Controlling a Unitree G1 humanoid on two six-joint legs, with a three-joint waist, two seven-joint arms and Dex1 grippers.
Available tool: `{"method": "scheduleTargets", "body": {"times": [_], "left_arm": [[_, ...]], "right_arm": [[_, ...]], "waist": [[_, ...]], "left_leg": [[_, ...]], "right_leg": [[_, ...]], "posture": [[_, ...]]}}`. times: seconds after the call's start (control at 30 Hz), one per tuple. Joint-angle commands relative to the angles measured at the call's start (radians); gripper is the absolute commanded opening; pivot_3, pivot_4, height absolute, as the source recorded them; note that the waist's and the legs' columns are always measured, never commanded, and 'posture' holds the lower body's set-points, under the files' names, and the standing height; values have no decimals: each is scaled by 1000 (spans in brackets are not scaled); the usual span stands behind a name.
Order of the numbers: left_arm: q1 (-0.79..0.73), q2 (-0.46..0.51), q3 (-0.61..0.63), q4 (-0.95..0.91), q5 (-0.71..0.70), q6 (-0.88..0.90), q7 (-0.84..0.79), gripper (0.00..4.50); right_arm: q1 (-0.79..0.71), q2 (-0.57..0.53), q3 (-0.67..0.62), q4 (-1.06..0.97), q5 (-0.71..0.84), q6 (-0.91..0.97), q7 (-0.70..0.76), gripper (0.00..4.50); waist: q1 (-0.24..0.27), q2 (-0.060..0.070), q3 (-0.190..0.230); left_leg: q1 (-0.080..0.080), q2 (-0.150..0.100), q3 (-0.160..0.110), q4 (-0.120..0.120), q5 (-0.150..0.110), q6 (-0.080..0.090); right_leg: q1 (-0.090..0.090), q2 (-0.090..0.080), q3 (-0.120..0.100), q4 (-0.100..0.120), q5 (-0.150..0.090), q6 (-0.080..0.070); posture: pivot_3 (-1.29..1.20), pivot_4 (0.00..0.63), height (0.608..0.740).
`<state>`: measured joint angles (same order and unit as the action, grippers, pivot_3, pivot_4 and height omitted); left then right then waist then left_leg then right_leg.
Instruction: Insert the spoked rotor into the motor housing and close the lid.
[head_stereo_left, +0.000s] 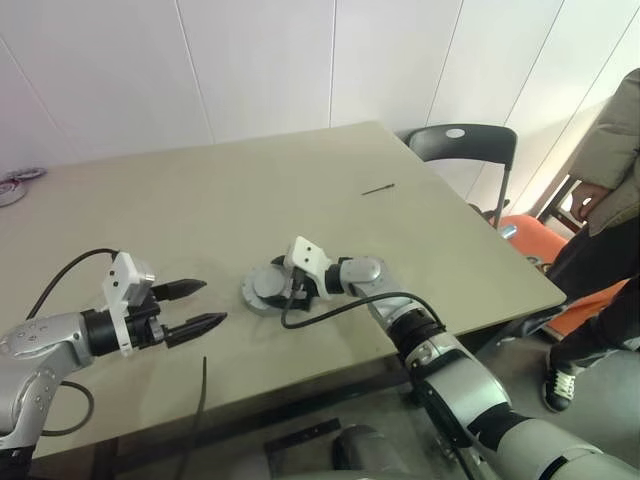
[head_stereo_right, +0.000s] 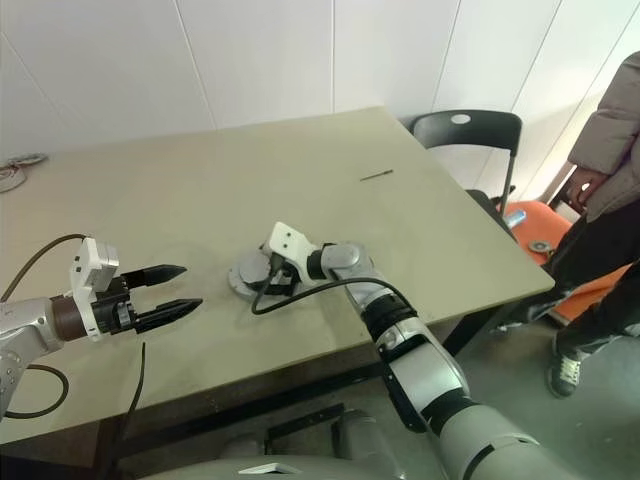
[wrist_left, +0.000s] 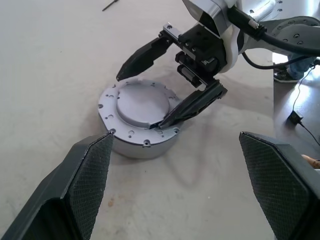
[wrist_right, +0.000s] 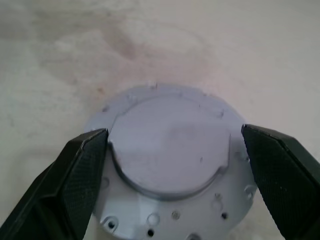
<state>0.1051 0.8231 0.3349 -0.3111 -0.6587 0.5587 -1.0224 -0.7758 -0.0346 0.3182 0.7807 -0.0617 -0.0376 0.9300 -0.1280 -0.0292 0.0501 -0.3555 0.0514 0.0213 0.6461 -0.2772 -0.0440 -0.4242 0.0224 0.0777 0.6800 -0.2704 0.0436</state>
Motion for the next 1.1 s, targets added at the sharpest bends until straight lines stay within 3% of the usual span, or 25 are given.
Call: {"method": "scheduleTargets", "body": {"times": [0.03, 0.83, 1.0, 1.1], "left_arm": [[-12, 10, 18, -5, -2, -11, -3, 4325], [7, -4, 24, -17, -4, -16, 9, 4325], [8, -1, 27, -15, -4, -18, 7, 4325], [7, -1, 28, -14, -2, -19, 8, 4325]], "right_arm": [[2, 8, 13, -2, -7, -6, 12, 4475], [-22, 43, 0, 71, -4, 22, 3, 4475], [-23, 45, -3, 80, -6, 11, 3, 3292], [-27, 42, -1, 89, -15, 2, -8, 3242]], "waist": [[0, 0, 0], [-1, 0, 0], [-1, 0, 0], [-2, 0, 0]], "left_leg": [[0, 0, 0, 0, 0, 0], [0, 0, 0, 0, 0, 0], [0, 0, 0, 0, 0, 0], [0, 0, 0, 0, 0, 0]], "right_leg": [[0, 0, 0, 0, 0, 0], [0, 0, 0, 0, 0, 0], [0, 0, 0, 0, 0, 0], [0, 0, 0, 0, 0, 0]], "posture": [[0, 0, 740], [0, 0, 740], [0, 0, 740], [0, 0, 740]]}}
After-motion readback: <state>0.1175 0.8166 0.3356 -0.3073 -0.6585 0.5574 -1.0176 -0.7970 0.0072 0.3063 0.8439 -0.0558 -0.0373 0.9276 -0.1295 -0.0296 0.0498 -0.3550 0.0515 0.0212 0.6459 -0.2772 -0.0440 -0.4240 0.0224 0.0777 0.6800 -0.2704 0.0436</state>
